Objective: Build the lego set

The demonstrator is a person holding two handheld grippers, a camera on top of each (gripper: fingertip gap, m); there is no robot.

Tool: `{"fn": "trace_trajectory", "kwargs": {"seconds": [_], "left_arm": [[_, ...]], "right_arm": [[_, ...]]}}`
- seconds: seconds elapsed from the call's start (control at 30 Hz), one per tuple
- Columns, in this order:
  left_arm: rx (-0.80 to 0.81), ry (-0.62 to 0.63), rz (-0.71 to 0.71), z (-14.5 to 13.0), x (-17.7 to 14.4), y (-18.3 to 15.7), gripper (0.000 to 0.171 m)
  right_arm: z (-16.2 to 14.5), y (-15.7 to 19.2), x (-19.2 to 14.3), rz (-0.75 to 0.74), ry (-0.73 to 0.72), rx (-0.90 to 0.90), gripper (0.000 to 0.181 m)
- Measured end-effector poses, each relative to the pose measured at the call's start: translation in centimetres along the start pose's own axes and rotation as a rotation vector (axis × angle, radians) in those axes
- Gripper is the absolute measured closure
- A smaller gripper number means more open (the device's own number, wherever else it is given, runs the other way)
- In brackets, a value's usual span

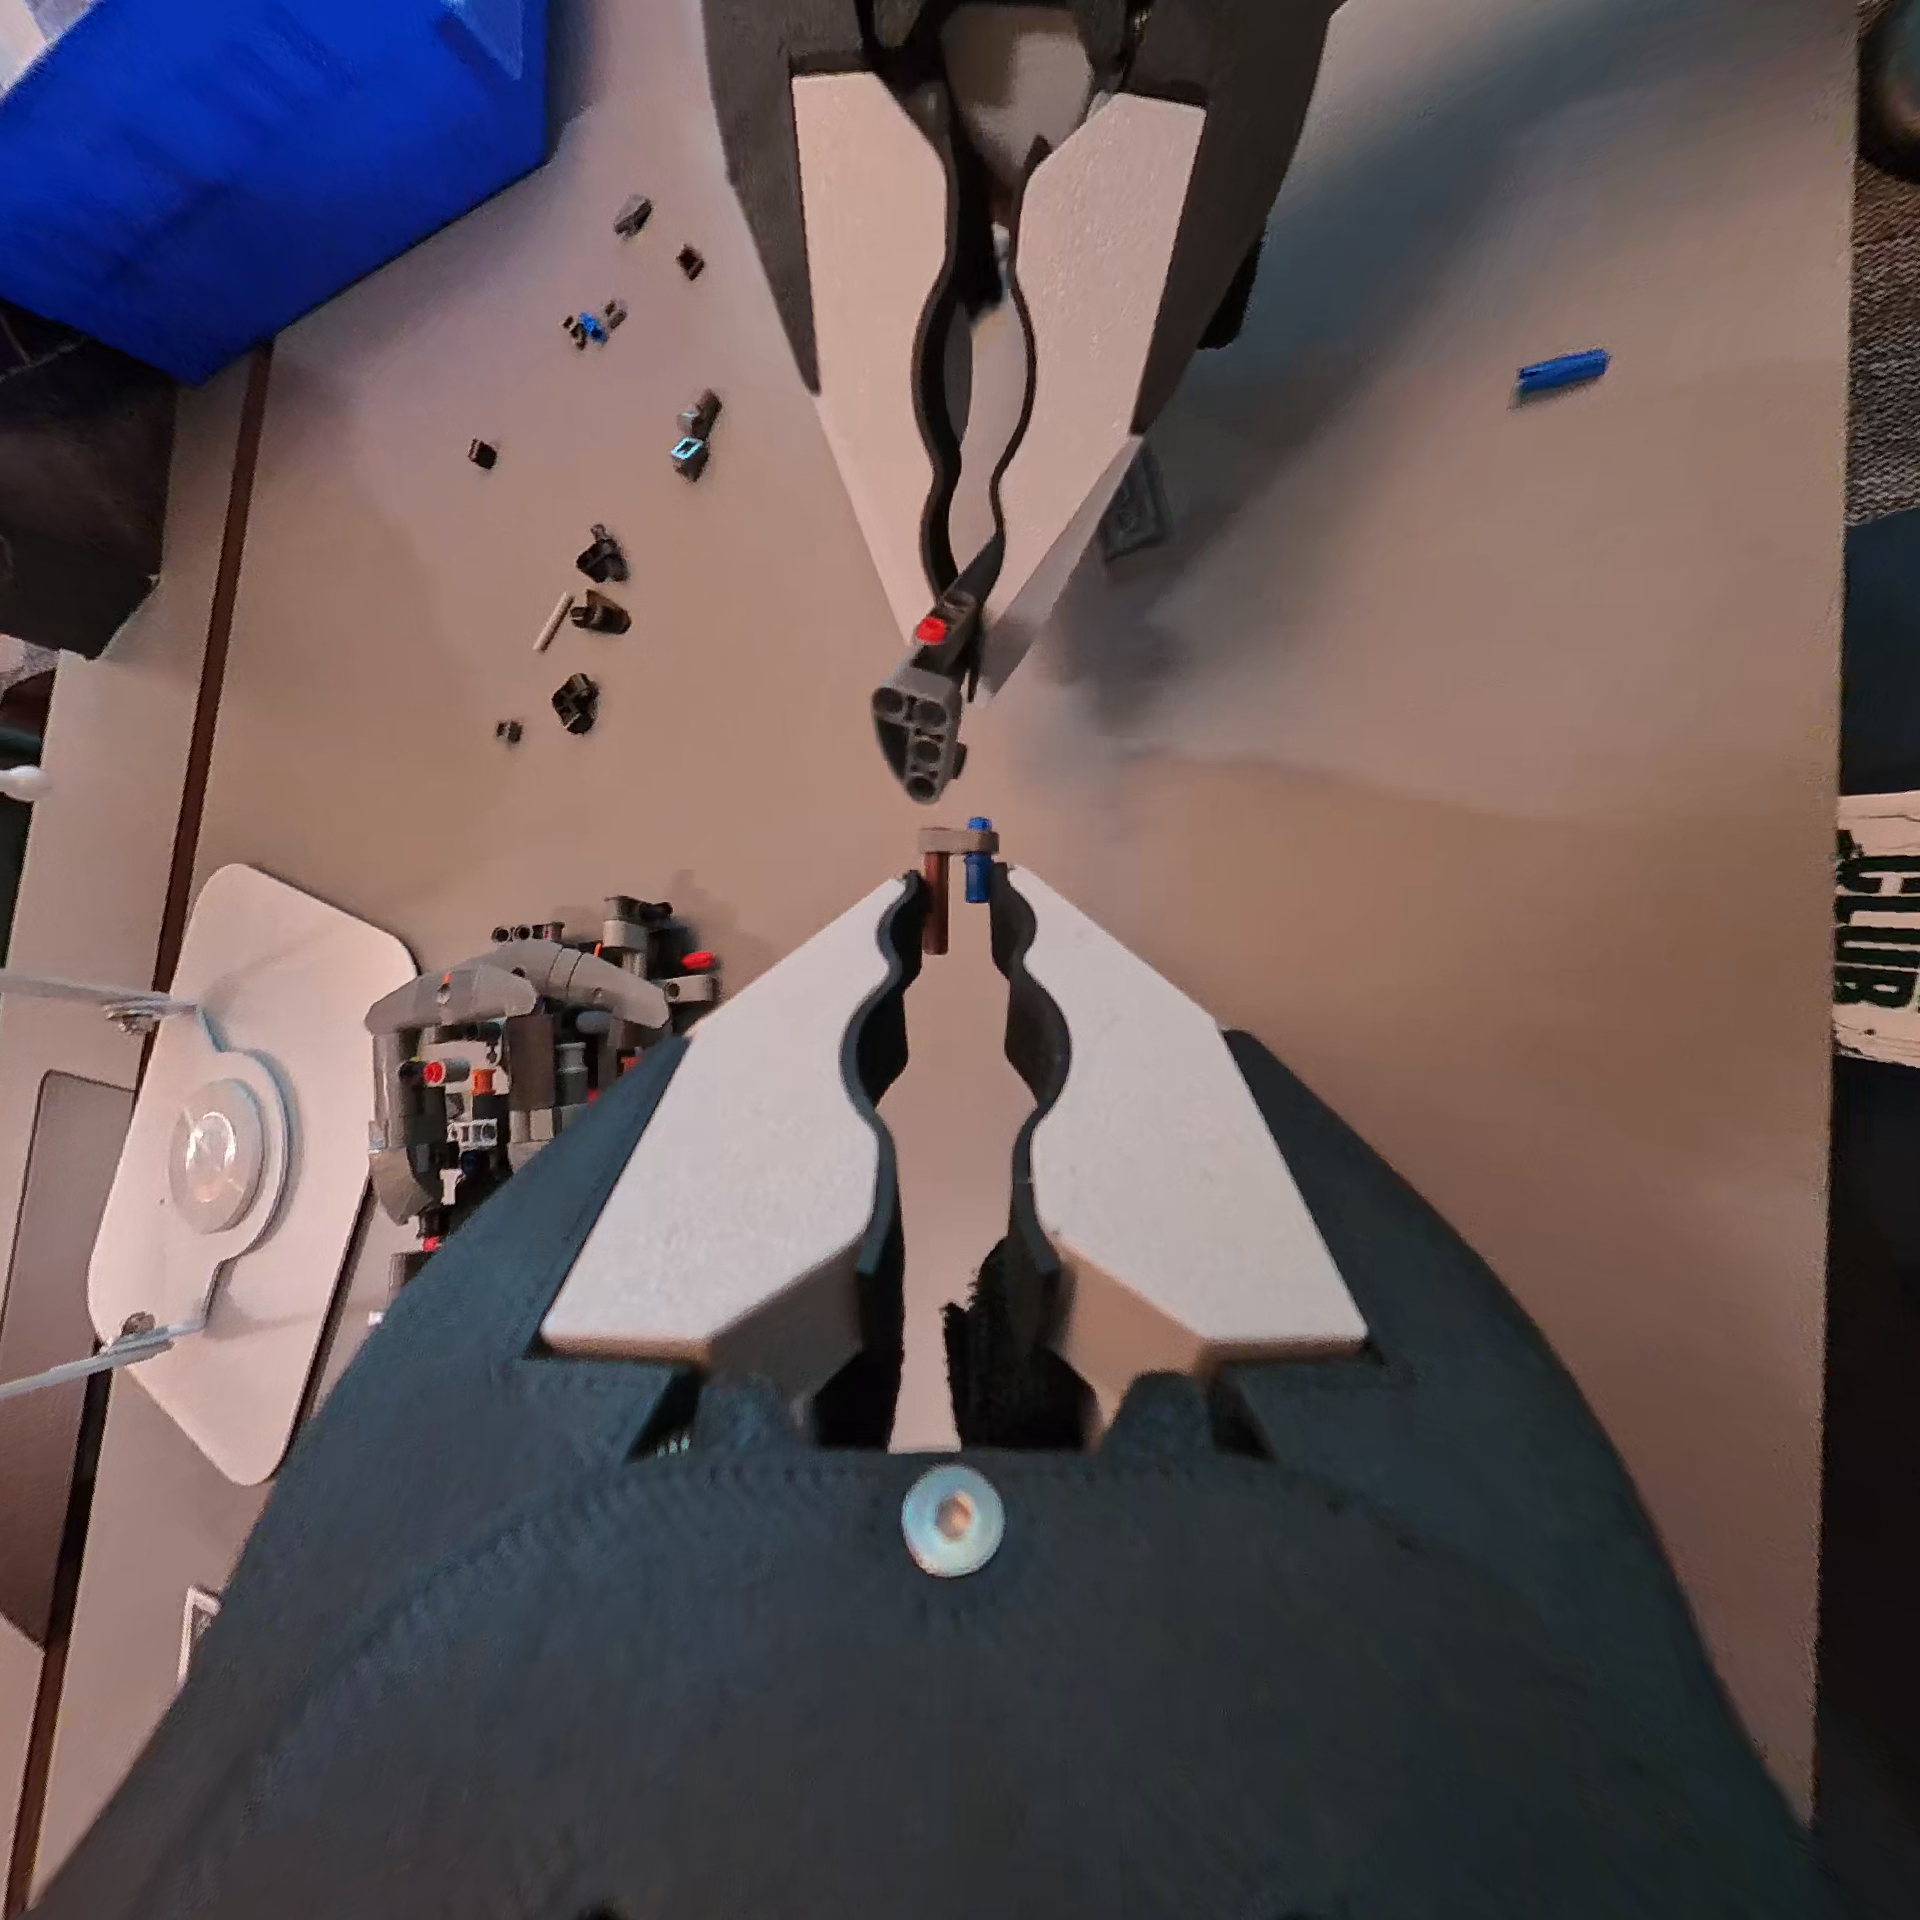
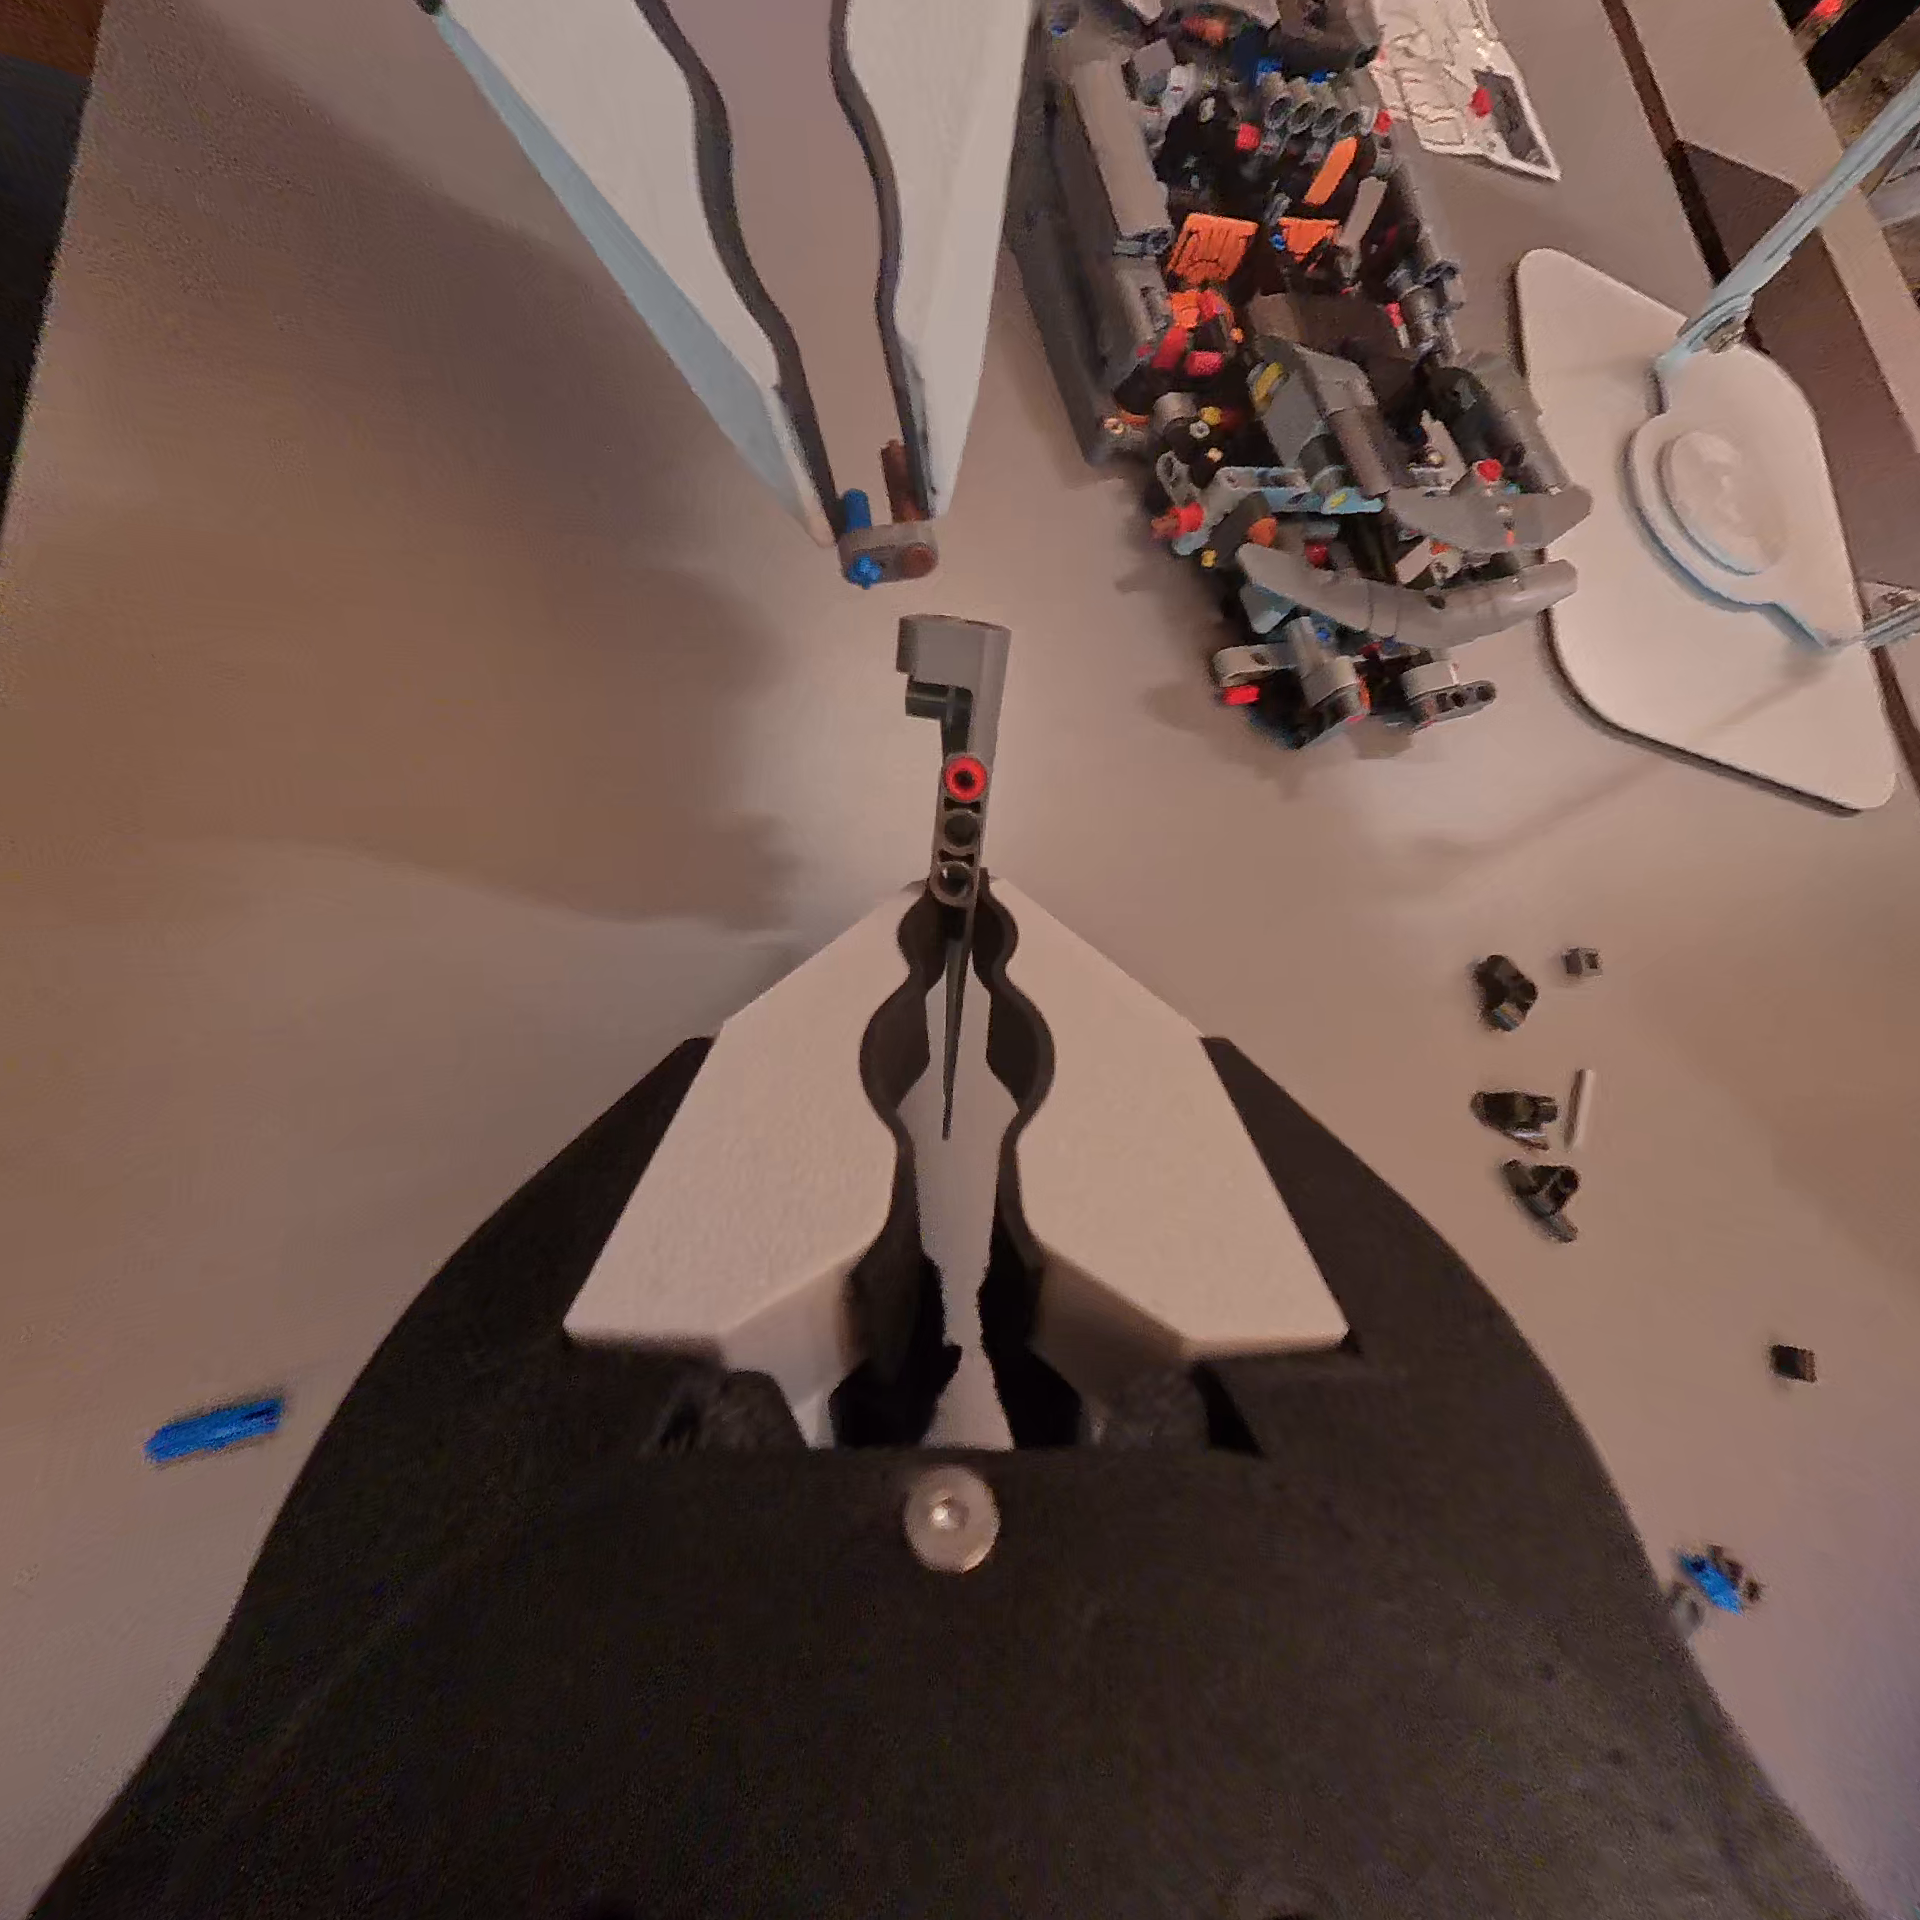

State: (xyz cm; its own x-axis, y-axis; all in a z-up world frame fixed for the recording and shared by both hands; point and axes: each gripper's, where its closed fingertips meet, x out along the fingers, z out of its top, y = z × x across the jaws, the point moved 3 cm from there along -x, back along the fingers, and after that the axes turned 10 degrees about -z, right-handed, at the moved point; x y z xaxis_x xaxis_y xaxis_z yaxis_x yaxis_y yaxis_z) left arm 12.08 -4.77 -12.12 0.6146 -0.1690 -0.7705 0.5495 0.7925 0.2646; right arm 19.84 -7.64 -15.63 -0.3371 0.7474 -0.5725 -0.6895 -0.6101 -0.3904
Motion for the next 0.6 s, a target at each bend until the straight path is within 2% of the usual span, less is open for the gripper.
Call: {"fn": "trace_trajectory", "kwargs": {"seconds": [0.13, 0.27, 0.43, 0.6], "left_arm": [[-0.032, 0.01, -0.009, -0.7, 0.3, 0.2, 0.161], [-0.064, 0.059, -0.088, -2.3, 2.4, -0.8, 0.161], [-0.101, 0.084, -0.167, -3.7, 4.4, -1.9, 0.16], [-0.103, 0.081, -0.178, -3.4, 4.3, -2.2, 0.149]], "right_arm": [[0.5, -2.0, 0.9, -0.011, -0.031, -0.026, 0.18], [0.5, -3.7, 1.5, -0.013, -0.067, -0.007, 0.18], [-1.0, -3.7, 1.6, -0.045, -0.041, -0.022, 0.18], [-1.4, -4.2, 1.2, -0.06, -0.058, 0.001, 0.18]]}}
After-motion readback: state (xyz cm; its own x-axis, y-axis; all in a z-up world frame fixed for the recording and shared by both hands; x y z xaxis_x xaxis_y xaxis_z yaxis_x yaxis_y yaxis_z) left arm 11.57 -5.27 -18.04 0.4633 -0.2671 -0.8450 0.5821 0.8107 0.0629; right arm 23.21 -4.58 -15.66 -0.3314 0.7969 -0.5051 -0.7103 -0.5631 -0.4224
